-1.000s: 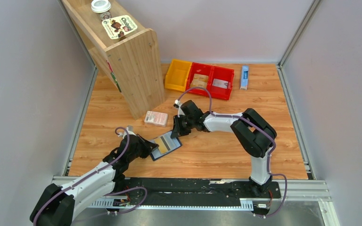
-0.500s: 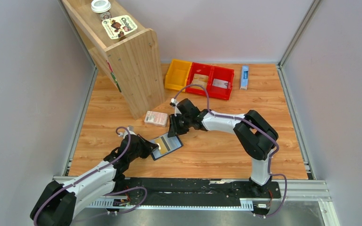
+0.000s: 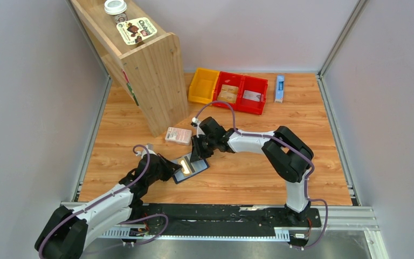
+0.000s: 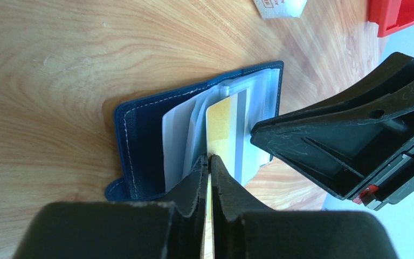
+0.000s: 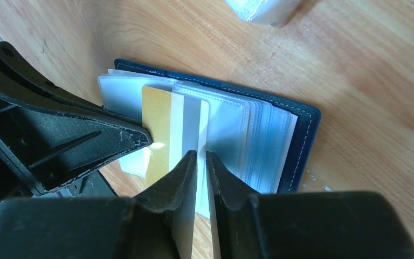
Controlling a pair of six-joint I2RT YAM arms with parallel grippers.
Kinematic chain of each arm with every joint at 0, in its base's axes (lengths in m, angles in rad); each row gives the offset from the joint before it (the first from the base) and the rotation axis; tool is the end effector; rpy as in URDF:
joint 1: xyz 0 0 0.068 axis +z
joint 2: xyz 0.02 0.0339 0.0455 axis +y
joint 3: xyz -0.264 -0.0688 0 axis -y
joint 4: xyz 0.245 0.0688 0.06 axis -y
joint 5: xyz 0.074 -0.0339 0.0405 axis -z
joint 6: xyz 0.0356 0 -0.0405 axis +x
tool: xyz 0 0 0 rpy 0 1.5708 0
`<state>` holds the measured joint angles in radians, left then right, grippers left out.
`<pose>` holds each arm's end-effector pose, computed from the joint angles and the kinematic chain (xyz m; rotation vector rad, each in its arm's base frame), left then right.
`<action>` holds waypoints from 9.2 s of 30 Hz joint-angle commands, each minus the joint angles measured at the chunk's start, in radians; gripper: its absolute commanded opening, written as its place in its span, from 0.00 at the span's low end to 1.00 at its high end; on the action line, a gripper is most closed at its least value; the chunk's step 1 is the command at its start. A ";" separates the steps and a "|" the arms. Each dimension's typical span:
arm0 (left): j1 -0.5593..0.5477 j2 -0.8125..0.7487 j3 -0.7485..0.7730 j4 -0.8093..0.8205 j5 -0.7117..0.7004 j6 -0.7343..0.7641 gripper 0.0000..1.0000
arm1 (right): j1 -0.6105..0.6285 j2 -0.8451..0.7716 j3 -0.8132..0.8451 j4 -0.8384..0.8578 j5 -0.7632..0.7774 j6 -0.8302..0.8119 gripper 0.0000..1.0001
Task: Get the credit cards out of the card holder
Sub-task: Remove the credit card from the card holder, then place the credit card in the storage box, then remove the credit card from the card holder.
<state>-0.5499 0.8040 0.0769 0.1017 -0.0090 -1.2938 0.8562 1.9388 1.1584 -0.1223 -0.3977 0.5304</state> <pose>0.1269 -0.0774 0.1214 -0.8734 2.2238 -0.9669 0.2501 0.3093 0.1462 -0.6228 2.6277 1.0150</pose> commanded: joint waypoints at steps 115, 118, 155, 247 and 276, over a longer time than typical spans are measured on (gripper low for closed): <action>-0.693 0.086 0.758 -0.559 -0.790 1.029 0.53 | 0.031 -0.471 0.028 -0.162 0.480 0.528 0.00; -0.653 0.043 0.739 -0.586 -0.772 0.909 0.61 | -0.014 -0.498 -0.020 -0.119 0.517 0.501 0.00; -0.111 -0.023 0.463 -0.471 -0.230 0.421 0.81 | -0.381 0.272 0.443 0.382 0.864 0.135 0.07; -0.111 0.046 0.251 -0.371 -0.250 0.195 0.54 | 0.053 -0.110 -0.020 -0.023 0.098 -0.093 0.40; -0.111 0.255 0.307 -0.599 -0.267 0.148 0.41 | 0.093 -0.029 0.052 -0.066 0.082 -0.104 0.40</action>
<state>-0.6643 1.0466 0.4431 -0.4782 -0.3126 -1.1217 0.9478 1.8912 1.1664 -0.2092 -0.2710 0.4217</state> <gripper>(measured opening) 0.412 0.398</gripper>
